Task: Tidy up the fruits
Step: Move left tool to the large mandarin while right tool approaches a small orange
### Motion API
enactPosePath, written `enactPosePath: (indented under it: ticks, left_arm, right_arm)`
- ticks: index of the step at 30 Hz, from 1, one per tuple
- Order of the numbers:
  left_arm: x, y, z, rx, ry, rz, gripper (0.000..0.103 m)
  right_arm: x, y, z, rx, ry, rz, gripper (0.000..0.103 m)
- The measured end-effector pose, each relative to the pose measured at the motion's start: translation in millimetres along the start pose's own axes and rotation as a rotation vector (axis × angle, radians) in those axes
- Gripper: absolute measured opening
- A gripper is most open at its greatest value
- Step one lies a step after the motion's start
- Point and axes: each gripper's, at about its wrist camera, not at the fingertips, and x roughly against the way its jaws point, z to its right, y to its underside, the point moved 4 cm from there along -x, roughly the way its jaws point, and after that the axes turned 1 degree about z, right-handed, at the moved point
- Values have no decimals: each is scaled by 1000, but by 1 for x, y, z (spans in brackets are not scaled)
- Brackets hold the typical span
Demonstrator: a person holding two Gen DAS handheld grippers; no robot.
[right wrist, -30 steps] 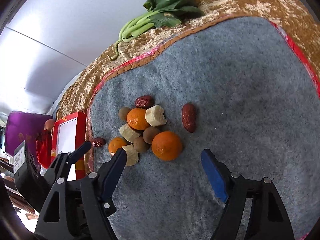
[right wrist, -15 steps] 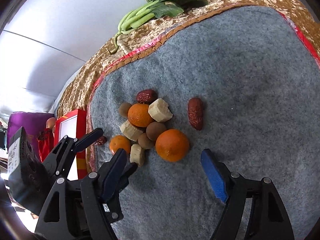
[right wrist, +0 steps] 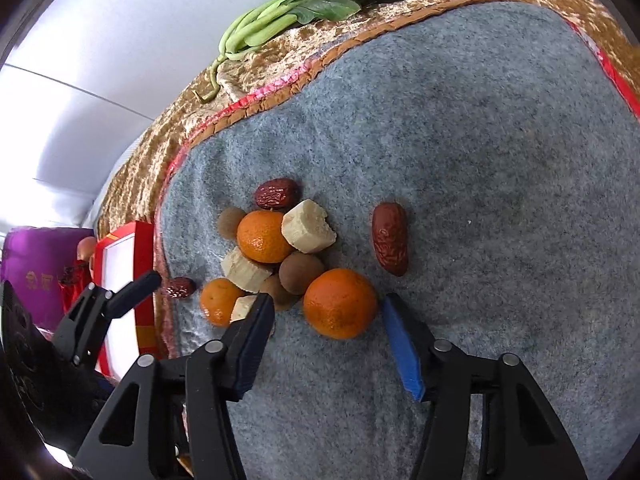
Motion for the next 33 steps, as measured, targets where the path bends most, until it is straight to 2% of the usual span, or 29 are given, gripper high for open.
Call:
enactPosePath:
  ticks: [2,7,14,18,21,26,33]
  left_arm:
    - [-5,-2,4,-18,-8,-8,74]
    - [-14,-7,13,-57,-20,-21,68]
    - [-17,-14,17,-54,49,-15,67]
    - [-15,-13,21,-81,79,-20,55]
    - [-13,-10,14,-77,64,-30,51]
    - [-6,-11,4,-53,72,-5,51]
    - [-28,-10,12,-100,71,-82,51]
  right_arm:
    - [0,-1,1,3,11,1,45]
    - [1,0,6,-1,-8,0,42]
    - [1,0,9,-9,-13,-8,43]
    - [1,0,6,11,0,-7,43]
    - [-1,0,3,17,6,-6,42]
    - [-2,-1,5,10,-4,-7,42]
    - [2,0,13,6,-19,-9,42]
